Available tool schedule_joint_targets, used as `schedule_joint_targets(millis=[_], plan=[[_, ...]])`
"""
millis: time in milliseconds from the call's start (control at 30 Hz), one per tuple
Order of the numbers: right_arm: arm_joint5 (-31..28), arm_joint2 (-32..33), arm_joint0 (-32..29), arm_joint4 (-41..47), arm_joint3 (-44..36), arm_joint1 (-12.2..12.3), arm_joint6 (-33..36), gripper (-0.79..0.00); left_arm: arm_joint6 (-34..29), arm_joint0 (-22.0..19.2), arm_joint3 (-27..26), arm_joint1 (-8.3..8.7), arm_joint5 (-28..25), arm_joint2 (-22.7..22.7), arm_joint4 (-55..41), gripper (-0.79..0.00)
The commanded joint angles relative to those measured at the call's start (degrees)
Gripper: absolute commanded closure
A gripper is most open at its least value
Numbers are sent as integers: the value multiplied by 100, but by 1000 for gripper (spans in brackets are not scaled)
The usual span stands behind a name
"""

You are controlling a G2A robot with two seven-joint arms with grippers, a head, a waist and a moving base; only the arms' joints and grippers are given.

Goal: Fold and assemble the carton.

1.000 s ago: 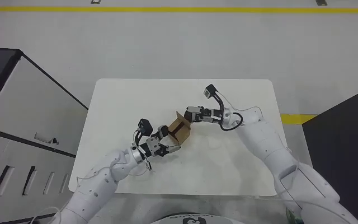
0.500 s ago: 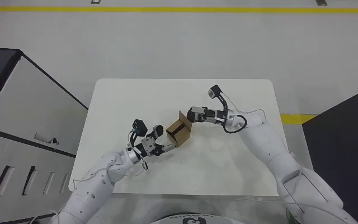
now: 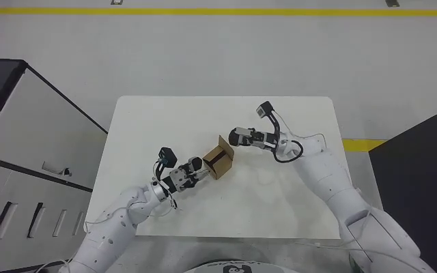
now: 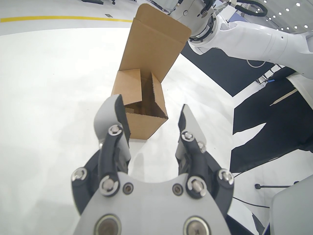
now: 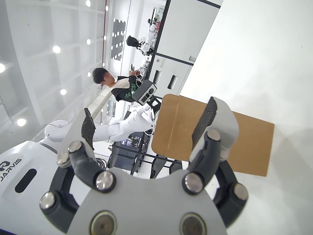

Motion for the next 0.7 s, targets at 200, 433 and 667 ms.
schedule_joint_targets(millis=[200,433,667], plan=[[6,19,-15,63,-7,1,3,-785,15,20,-37,-18,294,-8,-56,0],[195,59,-167,-490,-271,49,-507,-785,24,-82,289,-83,924,72,79,0],[430,55,-278,-759,-415,68,-650,-785,-9,-272,593,-172,1059,300,172,0]])
